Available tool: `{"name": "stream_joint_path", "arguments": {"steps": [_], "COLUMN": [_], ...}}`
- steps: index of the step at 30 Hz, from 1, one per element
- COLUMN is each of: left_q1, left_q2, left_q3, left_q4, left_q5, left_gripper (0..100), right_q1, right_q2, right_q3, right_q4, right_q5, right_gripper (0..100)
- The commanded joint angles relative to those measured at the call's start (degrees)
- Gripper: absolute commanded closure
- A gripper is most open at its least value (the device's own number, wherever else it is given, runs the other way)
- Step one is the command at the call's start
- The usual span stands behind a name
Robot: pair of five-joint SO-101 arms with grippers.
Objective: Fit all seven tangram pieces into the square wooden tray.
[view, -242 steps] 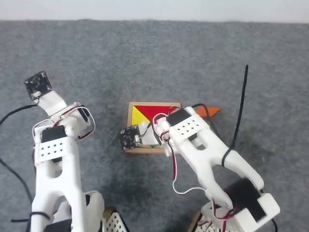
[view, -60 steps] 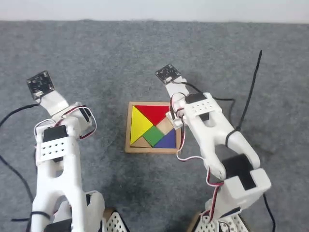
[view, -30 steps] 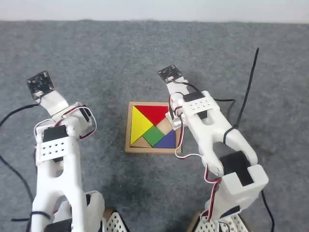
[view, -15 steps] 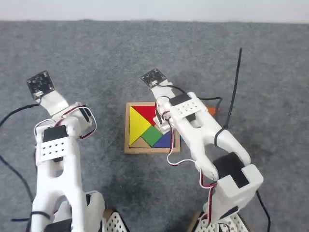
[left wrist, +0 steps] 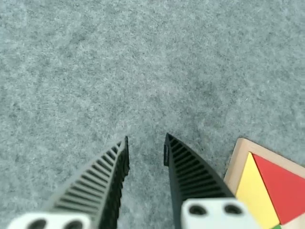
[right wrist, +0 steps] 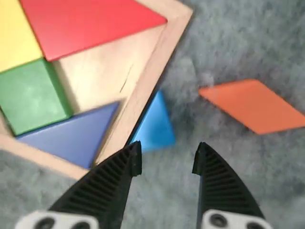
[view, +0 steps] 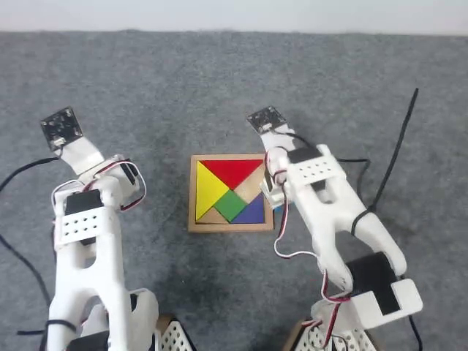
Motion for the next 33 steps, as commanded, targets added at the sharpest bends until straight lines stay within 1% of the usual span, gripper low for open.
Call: {"name": "stream_joint_path", "arguments": {"steps": [1,5,9,22,25,28,30,33], "left_q1": [0.6,0.6,0.5,0.4,0.4,0.4,0.4,0.4], "left_q2": [-1.9,-1.9,-1.9,-1.9,-1.9,-1.9,-1.9,-1.9], "left_q3": [-0.7,-0.7,-0.7,-0.7,-0.7,-0.7,-0.7,-0.7], "left_q4": [-1.5,-1.4,-1.4,-1.5,-1.5,-1.5,-1.4,-1.4], "left_q5": [0.5,0.5,0.5,0.5,0.5,0.5,0.5,0.5], "left_gripper": [87,87,87,87,87,87,87,87], "right_q1": [-1.5,-2.2,-2.3,-1.3,0.0,0.7,0.7,1.4], "right_q2": [-2.0,3.2,6.1,6.8,6.8,6.8,6.8,6.8], "right_q3": [0.8,-0.2,-1.6,-2.2,-2.3,-2.3,-2.3,-2.3], "right_q4": [-5.1,-6.1,-6.4,-2.9,-2.9,-3.1,-2.9,-2.8], "right_q5": [-1.1,-4.1,-4.3,-4.8,-7.1,-7.6,-7.6,-7.6], "right_gripper": [81.6,81.6,81.6,81.6,81.6,81.6,83.4,89.5]}}
